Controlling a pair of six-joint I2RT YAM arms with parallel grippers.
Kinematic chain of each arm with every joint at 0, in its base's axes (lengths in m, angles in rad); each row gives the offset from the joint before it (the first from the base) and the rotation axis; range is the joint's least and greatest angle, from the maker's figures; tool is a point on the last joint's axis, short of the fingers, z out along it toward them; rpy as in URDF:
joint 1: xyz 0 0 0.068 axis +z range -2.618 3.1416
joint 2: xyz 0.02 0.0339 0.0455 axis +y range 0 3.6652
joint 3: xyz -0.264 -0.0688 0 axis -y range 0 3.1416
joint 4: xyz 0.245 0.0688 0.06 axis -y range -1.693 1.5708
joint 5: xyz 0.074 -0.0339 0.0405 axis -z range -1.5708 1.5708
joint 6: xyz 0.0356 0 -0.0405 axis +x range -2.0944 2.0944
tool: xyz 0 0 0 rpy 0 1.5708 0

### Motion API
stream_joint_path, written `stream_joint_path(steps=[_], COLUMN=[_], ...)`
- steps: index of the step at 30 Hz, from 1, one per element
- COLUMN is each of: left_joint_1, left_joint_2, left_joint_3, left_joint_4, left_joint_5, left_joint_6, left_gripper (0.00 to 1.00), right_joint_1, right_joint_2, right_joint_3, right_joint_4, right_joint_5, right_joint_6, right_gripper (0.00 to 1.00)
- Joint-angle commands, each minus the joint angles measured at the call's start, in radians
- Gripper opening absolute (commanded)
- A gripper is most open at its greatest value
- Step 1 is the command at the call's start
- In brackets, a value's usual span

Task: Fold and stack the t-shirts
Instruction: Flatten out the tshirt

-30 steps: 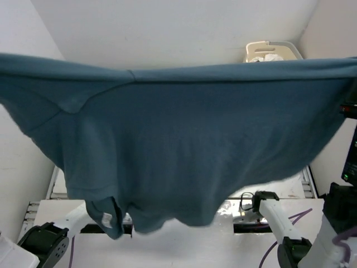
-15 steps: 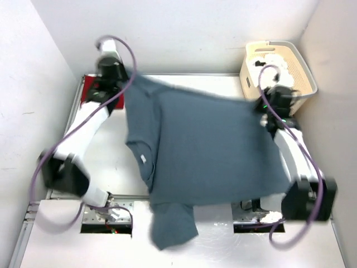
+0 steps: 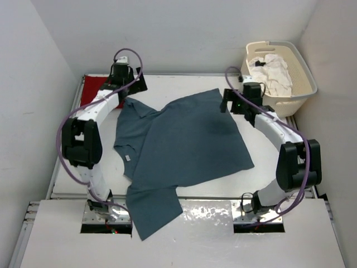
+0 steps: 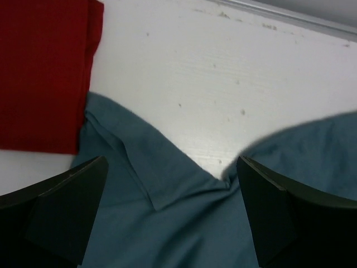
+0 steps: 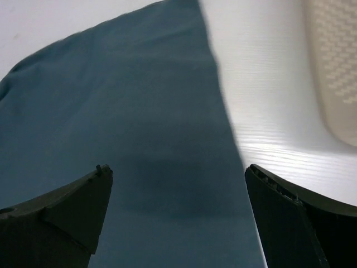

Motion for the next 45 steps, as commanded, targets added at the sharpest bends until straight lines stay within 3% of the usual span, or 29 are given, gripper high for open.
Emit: stream_joint_path(steps=[1,8,12,15,22,29,37,41,45], left_joint_1=[-0.003,-0.012,-0.043,-0.048,-0.048,-0.049,-0.048,-0.043,-0.035], left_joint_2=[-0.135,-0.330,-0.276,-0.168,0.099,0.287,0.558,0.717,0.762], left_joint_3=[-0.105,-0.468,-0.519,-0.469,-0.266,-0.033,0.391,0.716,0.786], left_joint_4=[-0.001,-0.003,0.053,0.058,0.037,0.006,-0.100,-0.196,-0.129], left_joint_5=[0.053,0.002,0.020,0.017,0.005,0.054,0.149,0.152,0.183], left_joint_6=[-0.096,-0.216,-0.225,-0.222,-0.162,-0.073,0.091,0.134,0.132], left_gripper=[1.00,1.00,1.00,1.00,1.00,1.00,1.00,1.00,1.00], right_joint_1=[0.079,0.151,0.151,0.151,0.135,0.009,-0.033,-0.031,-0.025], right_joint_2=[-0.009,0.101,0.184,0.224,0.266,0.254,0.316,0.342,0.352], right_joint_3=[-0.012,-0.055,-0.061,-0.073,-0.134,-0.191,-0.076,-0.038,0.009], right_joint_4=[0.020,0.020,0.033,0.037,0.010,0.001,-0.039,-0.043,-0.054], right_joint_5=[-0.025,-0.045,-0.059,-0.055,0.000,-0.007,0.014,-0.021,-0.027], right_joint_6=[-0.039,-0.059,-0.037,-0.017,0.004,0.044,0.015,0.007,-0.014], right_gripper=[0.99,0.99,0.99,0.99,0.99,0.99,0.99,0.99,0.99])
